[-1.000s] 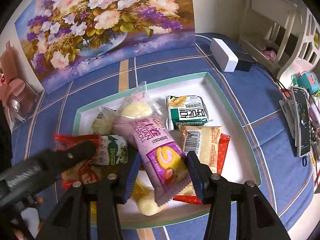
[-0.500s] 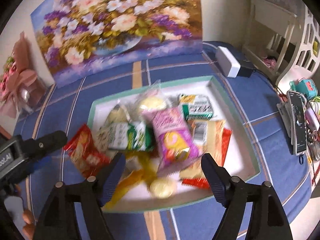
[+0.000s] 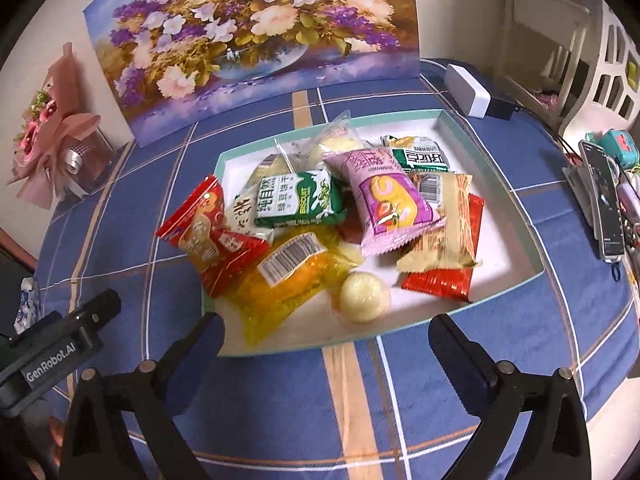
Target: Organize snacks
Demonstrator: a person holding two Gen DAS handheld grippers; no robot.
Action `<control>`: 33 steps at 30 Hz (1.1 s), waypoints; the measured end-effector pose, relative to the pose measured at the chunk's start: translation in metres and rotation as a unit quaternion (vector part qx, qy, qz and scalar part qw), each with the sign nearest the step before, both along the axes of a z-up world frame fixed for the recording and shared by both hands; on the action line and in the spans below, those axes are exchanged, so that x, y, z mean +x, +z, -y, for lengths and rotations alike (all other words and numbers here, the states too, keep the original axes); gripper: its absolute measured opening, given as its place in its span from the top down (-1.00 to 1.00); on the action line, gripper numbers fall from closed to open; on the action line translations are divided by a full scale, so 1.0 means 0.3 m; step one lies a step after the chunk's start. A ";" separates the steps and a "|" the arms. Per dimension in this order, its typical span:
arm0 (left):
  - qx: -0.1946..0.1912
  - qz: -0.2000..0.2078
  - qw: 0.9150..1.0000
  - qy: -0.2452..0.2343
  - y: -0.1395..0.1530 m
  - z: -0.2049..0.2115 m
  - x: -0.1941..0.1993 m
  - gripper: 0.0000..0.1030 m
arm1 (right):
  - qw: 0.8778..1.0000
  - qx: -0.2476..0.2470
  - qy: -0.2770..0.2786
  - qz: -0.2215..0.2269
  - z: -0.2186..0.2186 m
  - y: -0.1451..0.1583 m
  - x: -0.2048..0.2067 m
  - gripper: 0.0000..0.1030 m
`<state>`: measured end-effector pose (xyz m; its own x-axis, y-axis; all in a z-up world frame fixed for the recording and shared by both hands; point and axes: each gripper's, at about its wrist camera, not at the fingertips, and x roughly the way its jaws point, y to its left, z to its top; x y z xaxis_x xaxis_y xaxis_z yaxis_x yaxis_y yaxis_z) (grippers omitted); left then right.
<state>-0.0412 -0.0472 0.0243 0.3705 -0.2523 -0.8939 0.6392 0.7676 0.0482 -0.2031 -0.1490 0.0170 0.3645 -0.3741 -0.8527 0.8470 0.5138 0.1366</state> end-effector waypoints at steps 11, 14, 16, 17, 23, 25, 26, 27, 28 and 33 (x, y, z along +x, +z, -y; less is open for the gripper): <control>0.017 -0.009 1.000 0.009 -0.003 -0.028 -0.009 -0.92 | 1.000 -0.003 0.006 -0.007 -0.014 -0.002 0.006 -1.00; 0.033 -0.006 0.999 0.012 -0.009 -0.025 -0.006 -0.92 | 1.000 -0.005 0.006 -0.009 -0.014 -0.002 0.008 -1.00; 0.035 -0.009 0.999 0.012 -0.013 -0.025 -0.007 -0.92 | 1.000 -0.007 0.009 -0.011 -0.014 -0.001 0.010 -1.00; 0.035 -0.011 0.999 0.012 -0.014 -0.025 -0.007 -0.92 | 1.000 -0.008 0.010 -0.012 -0.015 -0.002 0.011 -1.00; 0.039 -0.012 0.999 0.010 -0.015 -0.027 -0.008 -0.92 | 1.000 -0.010 0.013 -0.016 -0.013 -0.006 0.014 -1.00; 0.039 -0.014 0.999 0.007 -0.014 -0.026 -0.009 -0.92 | 1.000 -0.009 0.013 -0.017 -0.012 -0.008 0.013 -1.00; 0.039 -0.014 0.999 0.006 -0.014 -0.026 -0.009 -0.92 | 1.000 -0.010 0.013 -0.018 -0.011 -0.009 0.013 -1.00; 0.039 -0.014 0.999 0.006 -0.014 -0.026 -0.010 -0.92 | 1.000 -0.010 0.014 -0.019 -0.011 -0.010 0.013 -1.00; 0.040 -0.014 0.999 0.005 -0.013 -0.026 -0.011 -0.92 | 1.000 -0.011 0.014 -0.019 -0.011 -0.010 0.013 -1.00; 0.044 -0.015 0.999 0.006 -0.016 -0.028 -0.012 -0.92 | 1.000 -0.012 0.014 -0.020 -0.011 -0.010 0.014 -1.00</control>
